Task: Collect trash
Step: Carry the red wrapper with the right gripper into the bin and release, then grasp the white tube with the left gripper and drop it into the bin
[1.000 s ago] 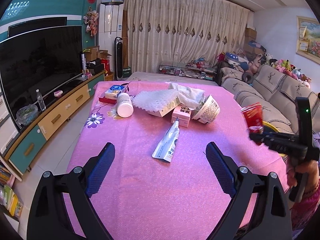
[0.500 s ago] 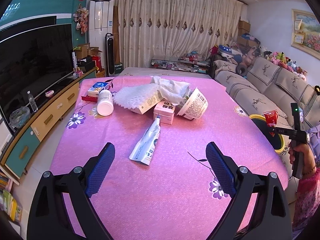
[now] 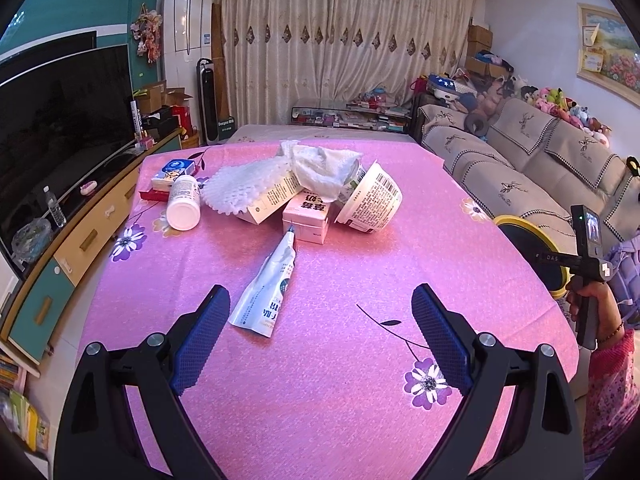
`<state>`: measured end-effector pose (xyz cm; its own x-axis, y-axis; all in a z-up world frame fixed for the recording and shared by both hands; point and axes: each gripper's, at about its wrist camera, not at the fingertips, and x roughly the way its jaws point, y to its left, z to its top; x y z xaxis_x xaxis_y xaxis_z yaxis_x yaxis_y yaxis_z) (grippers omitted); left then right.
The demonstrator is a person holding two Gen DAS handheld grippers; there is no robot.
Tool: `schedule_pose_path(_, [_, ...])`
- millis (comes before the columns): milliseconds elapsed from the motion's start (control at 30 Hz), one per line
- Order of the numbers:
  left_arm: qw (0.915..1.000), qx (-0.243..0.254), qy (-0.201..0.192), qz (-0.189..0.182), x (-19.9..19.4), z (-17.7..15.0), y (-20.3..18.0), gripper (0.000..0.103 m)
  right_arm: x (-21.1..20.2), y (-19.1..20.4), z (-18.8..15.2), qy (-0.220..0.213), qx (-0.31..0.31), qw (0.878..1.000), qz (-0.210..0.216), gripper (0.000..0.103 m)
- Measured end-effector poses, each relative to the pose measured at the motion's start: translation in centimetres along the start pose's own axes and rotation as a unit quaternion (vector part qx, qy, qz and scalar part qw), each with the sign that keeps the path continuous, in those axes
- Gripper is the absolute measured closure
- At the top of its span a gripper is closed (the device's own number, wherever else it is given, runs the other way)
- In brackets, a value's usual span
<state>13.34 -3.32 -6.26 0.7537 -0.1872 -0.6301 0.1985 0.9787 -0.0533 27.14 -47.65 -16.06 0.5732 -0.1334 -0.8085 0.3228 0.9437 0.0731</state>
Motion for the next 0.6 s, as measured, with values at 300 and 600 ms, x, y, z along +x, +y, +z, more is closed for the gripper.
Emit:
schedule_pose_path(300, [0.9996,0.007,0.026,-0.007,2.9,-0.3,0.4,0.012,-4.1,1.5,-1.3,-0.038,-0.006,0.999,0.017,0.029])
schedule_pose_path(600, [0.9975,0.016,0.069,-0.001,7.9,0.4,2.3,0.012,-7.3,2.6,-2.7,-0.059,0.001,0.997,0.042,0.027])
